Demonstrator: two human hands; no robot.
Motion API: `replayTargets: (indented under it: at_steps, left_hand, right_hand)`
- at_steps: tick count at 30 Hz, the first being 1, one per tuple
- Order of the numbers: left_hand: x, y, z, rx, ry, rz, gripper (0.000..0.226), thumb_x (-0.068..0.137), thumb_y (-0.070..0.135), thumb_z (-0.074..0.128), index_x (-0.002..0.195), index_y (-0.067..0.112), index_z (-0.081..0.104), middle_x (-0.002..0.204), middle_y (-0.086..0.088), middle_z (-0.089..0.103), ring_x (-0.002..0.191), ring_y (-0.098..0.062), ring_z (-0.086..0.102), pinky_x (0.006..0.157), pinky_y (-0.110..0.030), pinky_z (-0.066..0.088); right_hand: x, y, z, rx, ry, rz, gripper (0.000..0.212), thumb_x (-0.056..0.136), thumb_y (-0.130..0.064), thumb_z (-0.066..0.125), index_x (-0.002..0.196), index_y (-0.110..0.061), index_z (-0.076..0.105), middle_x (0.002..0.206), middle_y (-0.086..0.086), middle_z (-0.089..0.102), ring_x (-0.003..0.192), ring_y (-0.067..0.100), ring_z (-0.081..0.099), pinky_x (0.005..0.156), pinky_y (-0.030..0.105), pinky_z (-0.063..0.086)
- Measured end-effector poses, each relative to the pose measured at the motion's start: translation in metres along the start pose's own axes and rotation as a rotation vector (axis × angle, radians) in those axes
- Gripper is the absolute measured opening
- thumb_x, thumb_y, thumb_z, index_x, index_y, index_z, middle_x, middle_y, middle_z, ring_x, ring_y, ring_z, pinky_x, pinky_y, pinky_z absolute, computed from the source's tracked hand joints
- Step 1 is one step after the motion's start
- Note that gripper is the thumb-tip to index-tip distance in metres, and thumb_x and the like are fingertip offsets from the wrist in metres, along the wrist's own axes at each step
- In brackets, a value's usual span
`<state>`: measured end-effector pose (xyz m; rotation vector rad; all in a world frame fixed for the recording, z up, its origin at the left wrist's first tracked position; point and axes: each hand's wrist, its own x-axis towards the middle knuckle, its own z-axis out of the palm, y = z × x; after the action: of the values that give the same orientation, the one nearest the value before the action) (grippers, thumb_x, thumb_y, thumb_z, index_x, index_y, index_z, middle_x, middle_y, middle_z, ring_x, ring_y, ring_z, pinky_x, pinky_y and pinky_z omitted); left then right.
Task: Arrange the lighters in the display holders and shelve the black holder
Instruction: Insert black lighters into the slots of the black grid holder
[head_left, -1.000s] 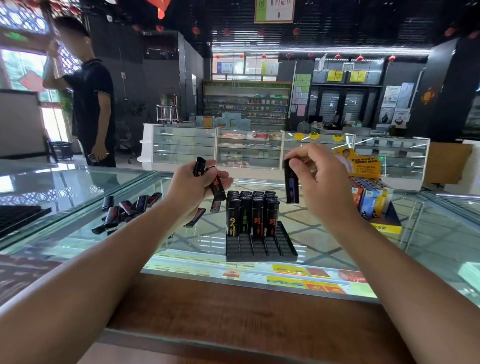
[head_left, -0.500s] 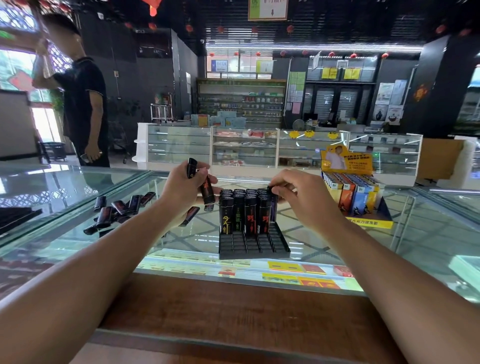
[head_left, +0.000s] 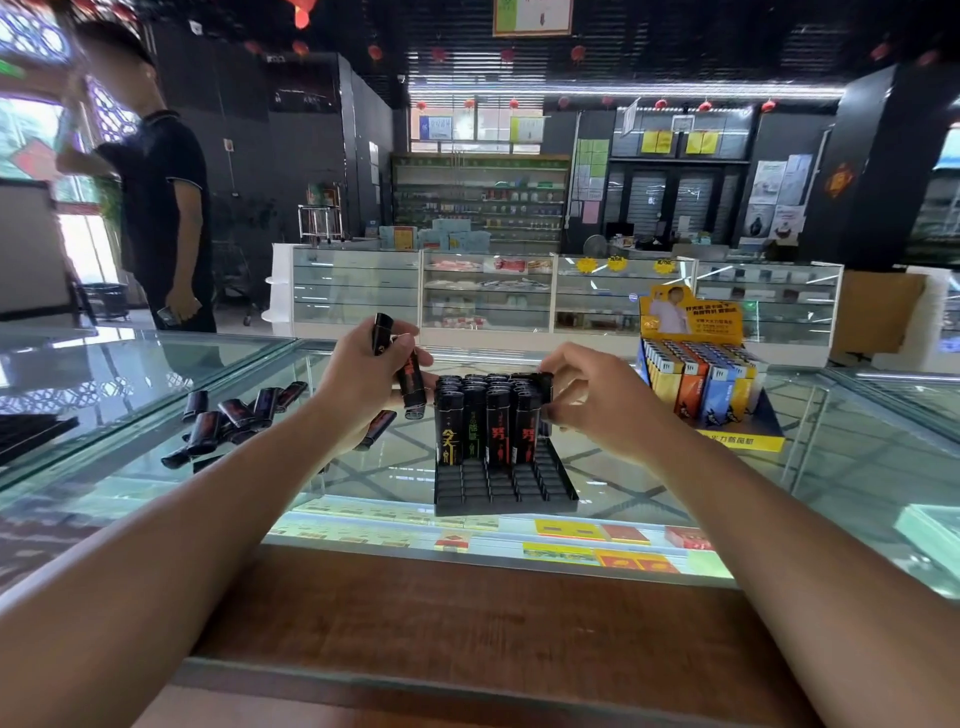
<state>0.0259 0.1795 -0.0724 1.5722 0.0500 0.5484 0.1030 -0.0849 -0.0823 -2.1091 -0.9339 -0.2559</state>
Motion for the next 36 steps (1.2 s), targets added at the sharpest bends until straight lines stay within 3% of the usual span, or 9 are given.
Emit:
replayTargets:
  at_steps: [7, 12, 15, 18, 21, 24, 28, 33, 36]
  left_hand:
    - [-0.001, 0.0, 0.0, -0.026, 0.012, 0.003, 0.019, 0.109, 0.01, 0.049, 0.123, 0.002, 0.058, 0.093, -0.015, 0.072, 0.069, -0.02, 0.076, 0.057, -0.029, 0.06]
    - [0.003, 0.002, -0.002, -0.18, 0.063, 0.001, 0.015, 0.108, 0.01, 0.051, 0.114, 0.003, 0.062, 0.095, -0.02, 0.072, 0.088, -0.037, 0.078, 0.074, -0.035, 0.064]
    - [0.006, 0.004, -0.001, -0.1, 0.094, 0.072, 0.017, 0.108, 0.017, 0.053, 0.113, 0.01, 0.067, 0.094, -0.008, 0.079, 0.095, -0.023, 0.077, 0.084, -0.039, 0.059]
    - [0.007, 0.004, -0.003, 0.038, 0.109, 0.114, 0.02, 0.109, 0.026, 0.053, 0.111, 0.019, 0.071, 0.1, 0.004, 0.081, 0.087, -0.015, 0.066, 0.072, -0.03, 0.041]
    - [0.005, 0.008, -0.003, -0.178, 0.041, 0.045, 0.023, 0.109, 0.023, 0.05, 0.115, 0.006, 0.064, 0.108, -0.013, 0.079, 0.071, -0.018, 0.06, 0.061, -0.024, 0.046]
    - [-0.002, 0.015, 0.003, -0.317, -0.066, 0.047, 0.024, 0.108, 0.022, 0.052, 0.112, 0.0, 0.057, 0.109, -0.025, 0.075, 0.056, -0.014, 0.053, 0.046, -0.016, 0.042]
    - [-0.015, 0.022, 0.015, -0.242, -0.121, 0.074, 0.02, 0.105, 0.02, 0.057, 0.094, 0.004, 0.055, 0.09, -0.025, 0.075, 0.038, -0.008, 0.044, 0.036, -0.013, 0.031]
    - [-0.015, 0.02, 0.019, -0.156, -0.133, 0.136, 0.026, 0.105, 0.028, 0.057, 0.097, 0.003, 0.059, 0.068, -0.009, 0.064, 0.04, -0.007, 0.04, 0.035, -0.016, 0.029]
    - [-0.015, 0.02, 0.02, -0.127, -0.133, 0.153, 0.022, 0.105, 0.028, 0.058, 0.097, 0.008, 0.059, 0.064, -0.006, 0.06, 0.041, -0.007, 0.04, 0.035, -0.017, 0.029]
  right_hand:
    - [0.002, 0.016, 0.004, -0.044, -0.104, 0.041, 0.022, 0.088, -0.008, 0.082, 0.107, -0.016, 0.077, 0.095, -0.002, 0.079, 0.091, 0.009, 0.074, 0.079, 0.025, 0.056]
    - [0.004, 0.017, 0.007, -0.054, -0.092, 0.095, 0.015, 0.088, -0.007, 0.082, 0.101, -0.013, 0.076, 0.095, 0.0, 0.079, 0.092, 0.014, 0.074, 0.09, 0.039, 0.059]
    - [0.004, 0.016, 0.01, -0.068, -0.089, 0.121, 0.011, 0.089, -0.009, 0.082, 0.096, -0.015, 0.075, 0.094, -0.002, 0.078, 0.091, 0.017, 0.075, 0.091, 0.045, 0.059]
    - [0.004, 0.016, 0.01, -0.068, -0.092, 0.139, 0.01, 0.091, -0.011, 0.081, 0.095, -0.018, 0.075, 0.094, -0.004, 0.079, 0.092, 0.016, 0.075, 0.091, 0.043, 0.059]
    - [0.004, 0.015, 0.007, -0.09, -0.115, 0.165, 0.017, 0.092, -0.008, 0.077, 0.101, -0.022, 0.077, 0.099, -0.006, 0.079, 0.096, 0.014, 0.074, 0.084, 0.034, 0.059]
    - [0.006, 0.006, 0.002, -0.15, 0.002, 0.184, 0.032, 0.095, 0.0, 0.061, 0.118, -0.02, 0.071, 0.108, -0.005, 0.073, 0.09, 0.012, 0.067, 0.063, 0.018, 0.05]
    - [0.002, -0.026, 0.002, -0.076, 0.383, -0.048, 0.017, 0.103, -0.015, 0.059, 0.115, -0.022, 0.07, 0.102, -0.013, 0.072, 0.09, 0.003, 0.066, 0.079, 0.024, 0.056]
    - [-0.009, -0.067, 0.017, 0.114, 0.277, -0.16, 0.02, 0.095, -0.033, 0.077, 0.111, -0.025, 0.069, 0.089, -0.013, 0.071, 0.084, 0.005, 0.067, 0.075, 0.023, 0.054]
    - [-0.006, -0.071, 0.026, 0.131, 0.295, -0.162, 0.022, 0.091, -0.027, 0.082, 0.108, -0.025, 0.069, 0.087, -0.013, 0.071, 0.081, 0.006, 0.069, 0.073, 0.027, 0.056]
